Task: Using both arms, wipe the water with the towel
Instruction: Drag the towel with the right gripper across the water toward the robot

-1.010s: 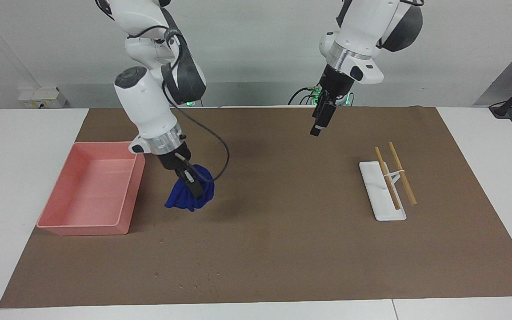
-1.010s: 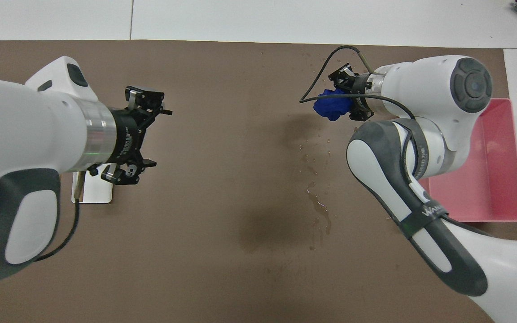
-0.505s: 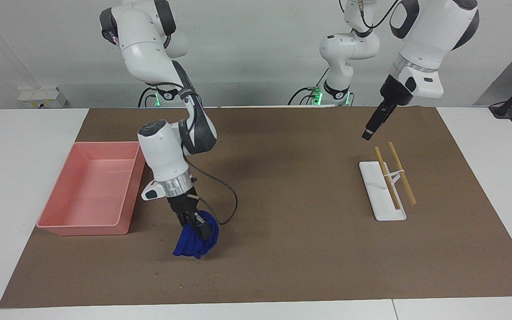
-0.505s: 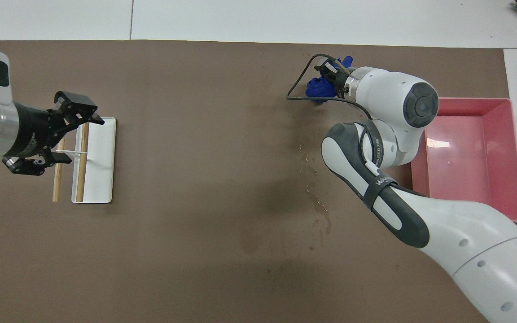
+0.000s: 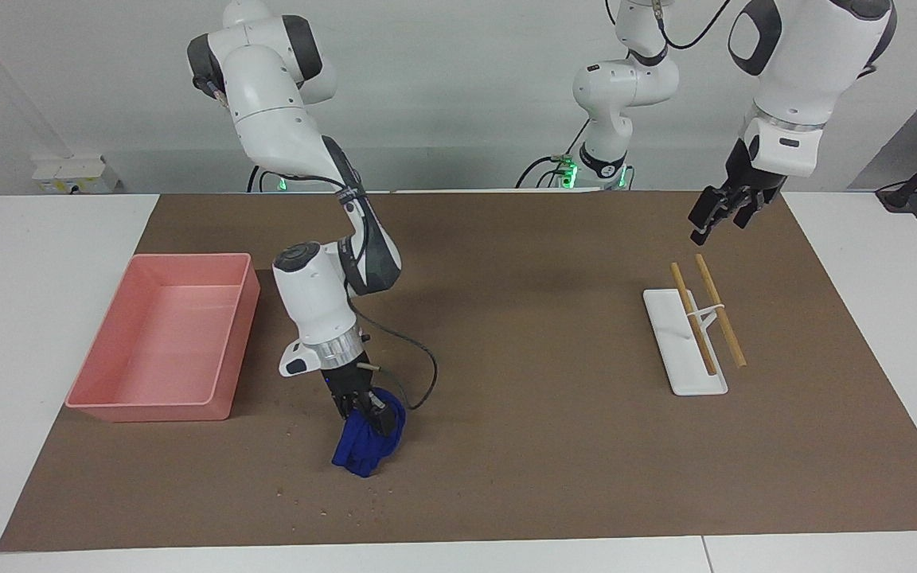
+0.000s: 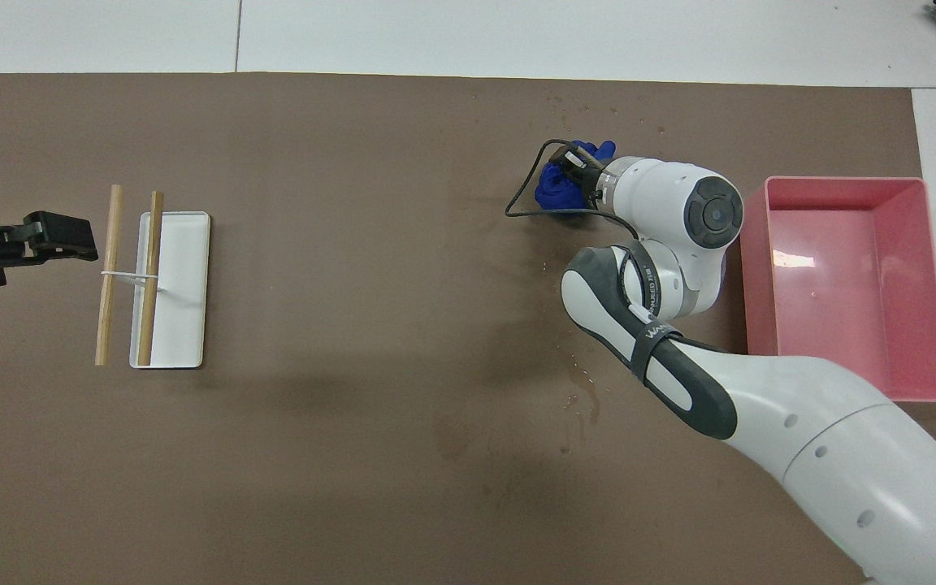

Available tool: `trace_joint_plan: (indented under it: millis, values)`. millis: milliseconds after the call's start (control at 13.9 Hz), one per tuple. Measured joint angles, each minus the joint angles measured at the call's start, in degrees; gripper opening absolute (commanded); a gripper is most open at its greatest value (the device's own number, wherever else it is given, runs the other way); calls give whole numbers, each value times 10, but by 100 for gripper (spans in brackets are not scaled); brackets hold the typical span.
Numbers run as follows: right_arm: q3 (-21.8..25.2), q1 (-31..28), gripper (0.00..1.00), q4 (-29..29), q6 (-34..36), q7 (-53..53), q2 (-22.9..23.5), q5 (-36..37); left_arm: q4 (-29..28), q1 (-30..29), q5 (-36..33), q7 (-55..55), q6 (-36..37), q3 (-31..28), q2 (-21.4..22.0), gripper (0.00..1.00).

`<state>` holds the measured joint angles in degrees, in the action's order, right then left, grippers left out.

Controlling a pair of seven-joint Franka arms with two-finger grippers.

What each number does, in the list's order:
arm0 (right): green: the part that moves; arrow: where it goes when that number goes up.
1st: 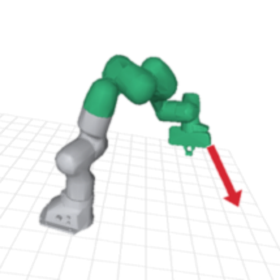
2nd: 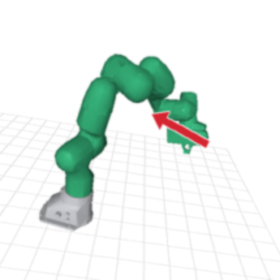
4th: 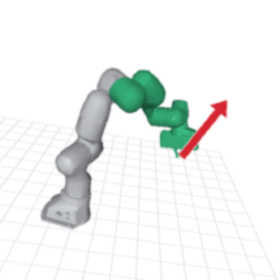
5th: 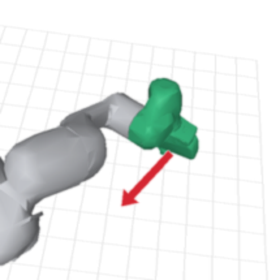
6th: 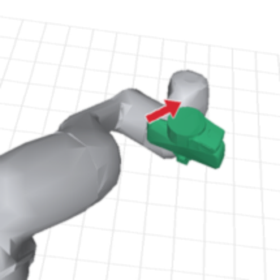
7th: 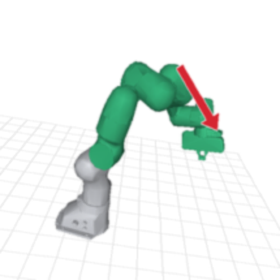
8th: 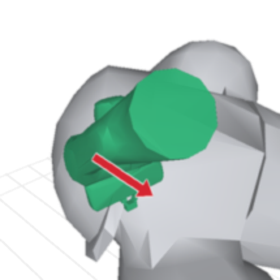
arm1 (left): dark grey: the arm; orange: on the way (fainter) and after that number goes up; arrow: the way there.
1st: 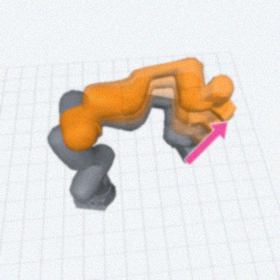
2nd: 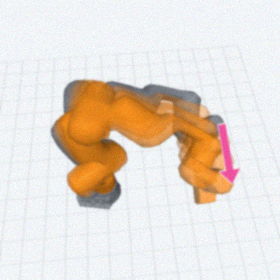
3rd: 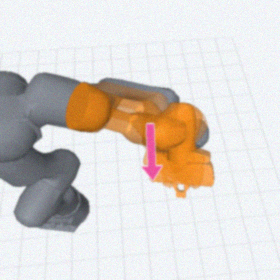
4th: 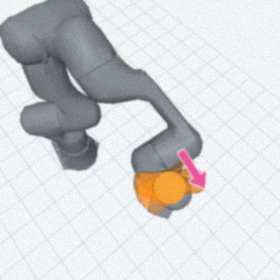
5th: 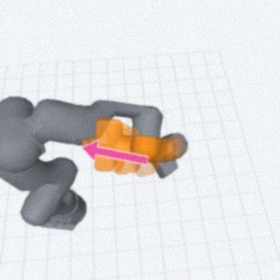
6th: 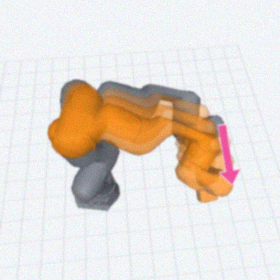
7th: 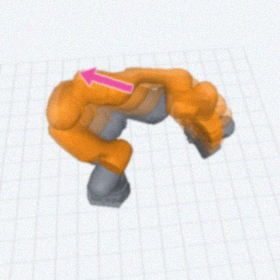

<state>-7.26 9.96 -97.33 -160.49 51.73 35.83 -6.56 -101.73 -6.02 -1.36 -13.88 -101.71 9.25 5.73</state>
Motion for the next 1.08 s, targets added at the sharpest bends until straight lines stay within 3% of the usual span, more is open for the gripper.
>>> trace_joint_plan:
  millis: [216,433,649,1082]
  values:
    - [0,0,0,-4,89,72,-23,0,6,-1,-16,29,9,0,-5,100]
    - [0,0,0,-28,172,114,-61,0,33,-1,-41,34,17,0,-36,100]
    - [0,1,0,-100,178,123,-102,0,46,0,-43,76,23,-5,-57,100]
    - [-3,52,0,-252,200,205,-203,0,22,8,-43,91,34,-8,-44,100]
